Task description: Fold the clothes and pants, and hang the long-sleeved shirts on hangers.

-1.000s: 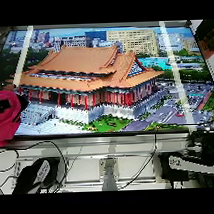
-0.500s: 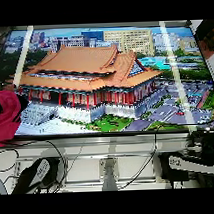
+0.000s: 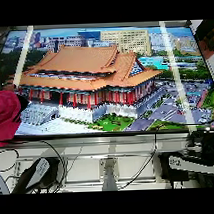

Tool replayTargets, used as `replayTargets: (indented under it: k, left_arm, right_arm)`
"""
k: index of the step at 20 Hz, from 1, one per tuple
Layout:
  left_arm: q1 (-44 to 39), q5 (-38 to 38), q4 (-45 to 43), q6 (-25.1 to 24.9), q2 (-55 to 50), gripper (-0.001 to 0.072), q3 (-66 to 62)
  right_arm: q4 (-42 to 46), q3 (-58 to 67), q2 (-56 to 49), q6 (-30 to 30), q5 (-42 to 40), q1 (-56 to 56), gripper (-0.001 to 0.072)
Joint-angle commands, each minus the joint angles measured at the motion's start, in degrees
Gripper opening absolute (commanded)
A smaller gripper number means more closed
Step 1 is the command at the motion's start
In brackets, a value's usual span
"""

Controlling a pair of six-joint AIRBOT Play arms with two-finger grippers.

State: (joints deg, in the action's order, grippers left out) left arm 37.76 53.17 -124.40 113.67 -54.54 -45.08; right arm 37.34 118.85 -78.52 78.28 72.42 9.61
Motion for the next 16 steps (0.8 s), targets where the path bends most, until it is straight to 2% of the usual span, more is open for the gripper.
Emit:
replayTargets:
  k: [1,5,6,8,10,11,15,16]
  left_arm:
    - [0.55,-0.26,-0.04,0.79,-0.74,0.0651,0.04]
    - [0.55,-8.15,-0.11,0.37,-2.03,0.065,0.02]
    - [0.55,-10.34,-0.13,-1.36,-2.43,0.065,0.02]
    - [0.52,-13.44,-0.11,-9.01,-3.17,0.0649,0.02]
    - [0.55,-10.97,-0.11,-19.37,-4.0,0.0649,0.02]
    - [0.55,-8.39,-0.07,-22.71,-4.2,0.0649,0.04]
    - [0.5,-8.02,-0.09,-23.39,-4.42,0.0649,0.02]
    - [0.5,-8.17,-0.07,-25.29,-4.72,0.0648,0.04]
  right_arm:
    - [-0.02,0.02,0.0,0.02,0.0,0.04,0.002]
    - [-0.02,0.02,0.0,0.02,0.0,0.04,0.002]
    - [0.0,0.02,0.0,0.02,0.0,0.04,0.002]
    - [0.0,0.02,0.0,0.02,0.0,0.04,0.002]
    - [0.0,0.02,0.0,0.02,0.0,0.04,0.0021]
    - [0.0,0.02,0.02,0.02,0.0,0.04,0.002]
    - [-0.02,0.02,0.0,0.02,-0.02,0.04,0.002]
    - [0.0,0.02,0.0,0.02,0.0,0.04,0.002]
